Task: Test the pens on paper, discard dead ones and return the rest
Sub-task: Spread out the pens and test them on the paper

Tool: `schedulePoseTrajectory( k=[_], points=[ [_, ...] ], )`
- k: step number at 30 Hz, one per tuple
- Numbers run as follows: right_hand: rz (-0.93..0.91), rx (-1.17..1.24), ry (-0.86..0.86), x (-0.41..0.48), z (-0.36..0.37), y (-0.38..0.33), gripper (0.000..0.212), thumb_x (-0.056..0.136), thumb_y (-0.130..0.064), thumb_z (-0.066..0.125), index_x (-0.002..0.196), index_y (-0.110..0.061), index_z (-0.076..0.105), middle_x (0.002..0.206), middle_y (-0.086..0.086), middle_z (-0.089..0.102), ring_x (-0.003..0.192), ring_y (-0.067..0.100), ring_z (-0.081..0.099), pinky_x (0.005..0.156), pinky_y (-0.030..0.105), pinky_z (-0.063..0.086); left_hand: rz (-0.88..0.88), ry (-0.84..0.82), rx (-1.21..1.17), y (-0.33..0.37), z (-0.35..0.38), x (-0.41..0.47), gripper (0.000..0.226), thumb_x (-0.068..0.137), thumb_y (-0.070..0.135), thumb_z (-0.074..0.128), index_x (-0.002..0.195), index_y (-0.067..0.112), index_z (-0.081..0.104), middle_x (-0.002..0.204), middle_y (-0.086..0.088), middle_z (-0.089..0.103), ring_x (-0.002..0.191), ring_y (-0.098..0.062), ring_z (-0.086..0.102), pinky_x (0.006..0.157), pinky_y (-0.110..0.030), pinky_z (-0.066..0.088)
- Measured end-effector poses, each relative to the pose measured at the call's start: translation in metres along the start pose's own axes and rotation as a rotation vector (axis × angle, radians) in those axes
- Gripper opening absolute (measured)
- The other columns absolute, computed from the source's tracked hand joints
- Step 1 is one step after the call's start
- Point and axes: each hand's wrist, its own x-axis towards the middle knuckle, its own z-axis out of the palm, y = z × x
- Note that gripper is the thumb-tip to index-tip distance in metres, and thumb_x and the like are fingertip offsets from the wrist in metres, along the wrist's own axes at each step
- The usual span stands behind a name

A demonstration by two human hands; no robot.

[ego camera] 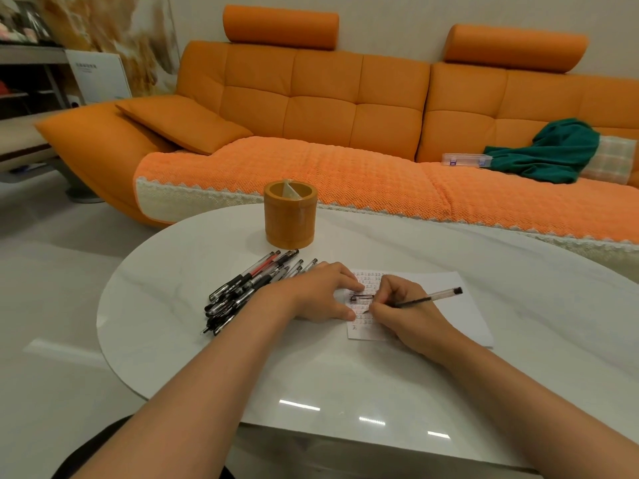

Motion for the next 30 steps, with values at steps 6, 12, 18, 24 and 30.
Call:
schedulePoseTrajectory(
  k=[6, 12, 18, 24, 30],
  points=[
    [-0.038, 0.002, 0.109, 0.002, -0.011, -0.007, 0.017, 0.091, 0.0, 0.066, 0.091, -0.014, 0.075, 0.07, -0.009, 0.07, 0.055, 0.008, 0.056, 0.051, 0.018, 0.044, 0.003, 0.006, -0.036, -0.001, -0.001, -0.001, 0.057, 0.09, 0.046, 0.069, 0.143, 0.04, 0.049, 0.144, 0.016, 0.039, 0.136, -0.009, 0.03, 0.115, -0.04, 0.029],
    [0.052, 0.124, 0.088, 0.008, -0.037, -0.011, 0.042, 0.104, 0.004, 0.037, 0.131, -0.019, 0.059, 0.107, 0.013, 0.071, 0.068, 0.024, 0.066, 0.051, 0.035, 0.053, -0.015, 0.122, -0.078, 0.004, 0.004, 0.0, 0.041, 0.091, 0.046, 0.066, 0.13, 0.039, 0.061, 0.134, 0.015, 0.049, 0.128, -0.009, 0.04, 0.109, -0.039, 0.037],
    [0.16, 0.327, 0.099, 0.014, -0.045, -0.021, 0.043, 0.102, 0.006, 0.029, 0.117, -0.011, 0.066, 0.101, 0.016, 0.063, 0.059, 0.026, 0.059, 0.052, 0.037, 0.053, -0.015, 0.263, 0.011, 0.015, 0.013, 0.002, 0.018, 0.096, 0.036, 0.062, 0.113, 0.034, 0.069, 0.123, 0.012, 0.057, 0.117, -0.01, 0.046, 0.101, -0.036, 0.043],
    [0.03, -0.472, 0.121, 0.019, -0.052, -0.01, 0.026, 0.099, -0.018, 0.053, 0.114, -0.039, 0.056, 0.092, -0.016, 0.072, 0.074, 0.005, 0.056, 0.068, 0.029, 0.047, -0.078, 0.416, -0.023, 0.017, 0.009, 0.001, 0.021, 0.101, 0.035, 0.052, 0.114, 0.036, 0.069, 0.106, 0.013, 0.064, 0.099, -0.005, 0.053, 0.086, -0.032, 0.048],
    [-0.008, -0.656, 0.068, 0.018, -0.052, -0.008, 0.028, 0.098, -0.018, 0.053, 0.109, -0.04, 0.068, 0.096, -0.02, 0.071, 0.084, 0.001, 0.057, 0.069, 0.022, 0.04, -0.113, 0.424, -0.1, 0.015, 0.005, 0.0, 0.02, 0.103, 0.034, 0.05, 0.111, 0.036, 0.069, 0.1, 0.018, 0.067, 0.094, -0.003, 0.055, 0.082, -0.033, 0.051]
  ],
)
